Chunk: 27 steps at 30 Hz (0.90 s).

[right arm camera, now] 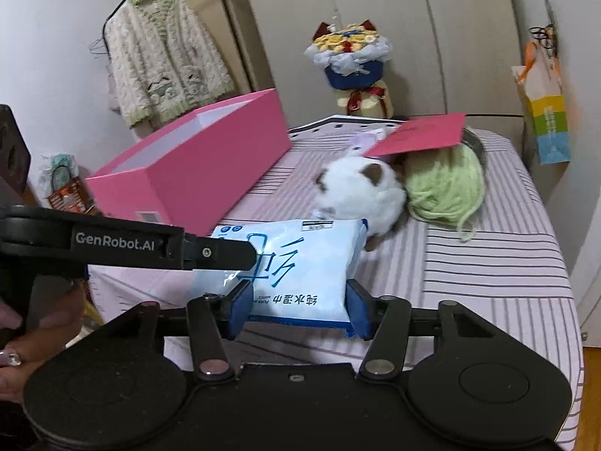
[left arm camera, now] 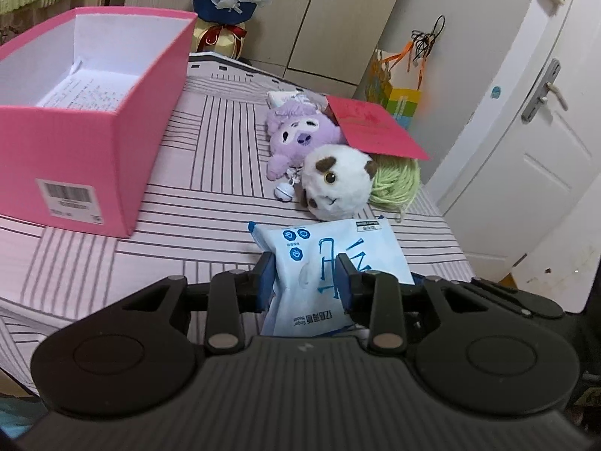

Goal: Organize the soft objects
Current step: 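Carry the wet-wipes pack with the left gripper into the pink box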

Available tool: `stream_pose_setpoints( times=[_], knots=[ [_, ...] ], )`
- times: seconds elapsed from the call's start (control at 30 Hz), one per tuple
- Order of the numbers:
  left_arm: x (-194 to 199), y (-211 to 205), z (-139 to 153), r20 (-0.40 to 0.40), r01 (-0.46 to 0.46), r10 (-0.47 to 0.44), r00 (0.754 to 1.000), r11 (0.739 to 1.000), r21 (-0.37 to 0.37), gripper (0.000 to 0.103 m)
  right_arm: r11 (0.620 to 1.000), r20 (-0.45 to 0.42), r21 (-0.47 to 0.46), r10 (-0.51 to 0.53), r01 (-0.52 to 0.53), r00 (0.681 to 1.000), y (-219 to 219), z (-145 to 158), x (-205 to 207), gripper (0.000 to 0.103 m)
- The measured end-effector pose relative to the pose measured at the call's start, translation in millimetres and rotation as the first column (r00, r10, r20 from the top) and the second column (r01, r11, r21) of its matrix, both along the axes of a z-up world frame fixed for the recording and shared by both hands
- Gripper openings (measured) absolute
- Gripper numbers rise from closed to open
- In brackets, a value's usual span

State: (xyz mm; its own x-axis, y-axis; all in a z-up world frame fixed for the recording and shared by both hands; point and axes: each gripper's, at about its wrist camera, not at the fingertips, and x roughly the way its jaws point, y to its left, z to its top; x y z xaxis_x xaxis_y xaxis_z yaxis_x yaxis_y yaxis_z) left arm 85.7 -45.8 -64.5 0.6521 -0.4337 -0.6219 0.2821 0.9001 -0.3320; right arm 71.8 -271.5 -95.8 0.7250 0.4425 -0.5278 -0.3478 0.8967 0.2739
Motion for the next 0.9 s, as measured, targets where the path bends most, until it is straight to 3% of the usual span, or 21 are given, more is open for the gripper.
stream_pose_setpoints(
  times=[0.63, 0.9],
  knots=[
    [-49, 84, 63, 0.067, -0.053, 0.052, 0.996, 0.999, 0.012, 0.034, 0.98, 0.061, -0.099, 0.178, -0.171, 0.982, 88, 76, -41, 0.077],
    [-37, 119, 101, 0.108, -0.073, 0.069, 0.992, 0.997, 0.034, 0.035, 0.972, 0.077, -0.126, 0.211, -0.2, 0.975, 129, 106, -19, 0.08]
  ],
)
